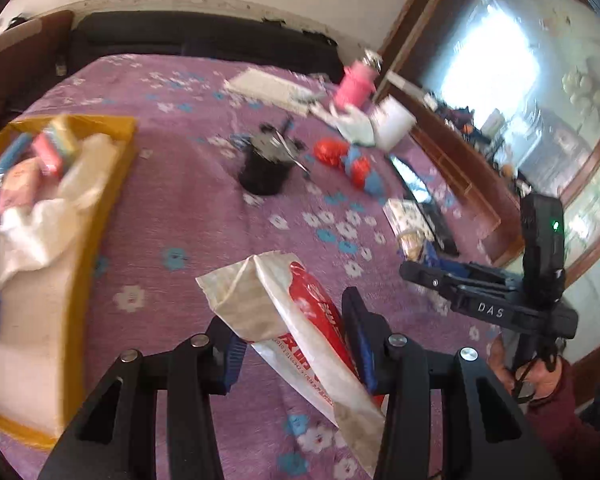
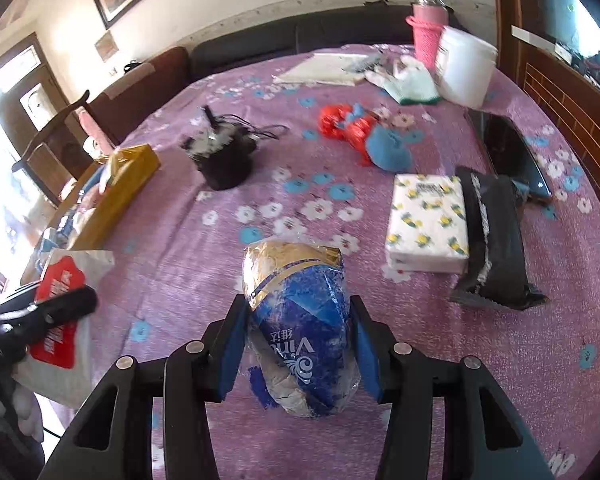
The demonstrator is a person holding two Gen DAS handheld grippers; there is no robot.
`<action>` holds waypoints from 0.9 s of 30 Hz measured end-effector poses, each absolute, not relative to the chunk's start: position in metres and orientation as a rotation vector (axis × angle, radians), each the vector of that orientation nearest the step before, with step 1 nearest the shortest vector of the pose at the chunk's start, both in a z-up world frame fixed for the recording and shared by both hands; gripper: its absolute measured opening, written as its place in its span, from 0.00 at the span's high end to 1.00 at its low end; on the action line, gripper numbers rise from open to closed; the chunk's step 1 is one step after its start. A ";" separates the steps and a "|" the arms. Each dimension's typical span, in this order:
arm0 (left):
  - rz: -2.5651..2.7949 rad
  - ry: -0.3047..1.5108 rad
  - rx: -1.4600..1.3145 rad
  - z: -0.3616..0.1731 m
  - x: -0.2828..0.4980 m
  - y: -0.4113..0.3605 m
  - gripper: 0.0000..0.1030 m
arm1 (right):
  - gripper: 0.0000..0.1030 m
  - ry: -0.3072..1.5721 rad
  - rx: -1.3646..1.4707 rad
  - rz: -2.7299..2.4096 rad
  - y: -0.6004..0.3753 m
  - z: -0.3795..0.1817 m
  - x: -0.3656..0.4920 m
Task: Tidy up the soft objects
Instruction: 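Lift the wet-wipe pack with the left gripper while the right grasps the Vinda roll bag, then drop the wet-wipe pack and Vinda roll bag into the tray with both grippers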
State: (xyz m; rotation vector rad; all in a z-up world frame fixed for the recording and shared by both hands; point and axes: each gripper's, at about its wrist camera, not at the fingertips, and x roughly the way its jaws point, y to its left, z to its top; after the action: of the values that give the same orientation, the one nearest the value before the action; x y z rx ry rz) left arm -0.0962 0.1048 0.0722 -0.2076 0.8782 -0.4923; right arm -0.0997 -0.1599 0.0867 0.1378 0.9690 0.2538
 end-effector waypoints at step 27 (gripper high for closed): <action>0.089 0.783 -0.393 0.053 -0.116 0.355 0.28 | 0.48 1.013 -0.205 0.767 0.169 0.108 -0.070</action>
State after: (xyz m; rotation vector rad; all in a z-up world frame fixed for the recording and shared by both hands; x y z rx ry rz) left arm -0.1157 0.3548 0.0529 -0.3928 0.7828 0.0886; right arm -0.0697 0.1687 0.1081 -0.2047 1.0125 0.7668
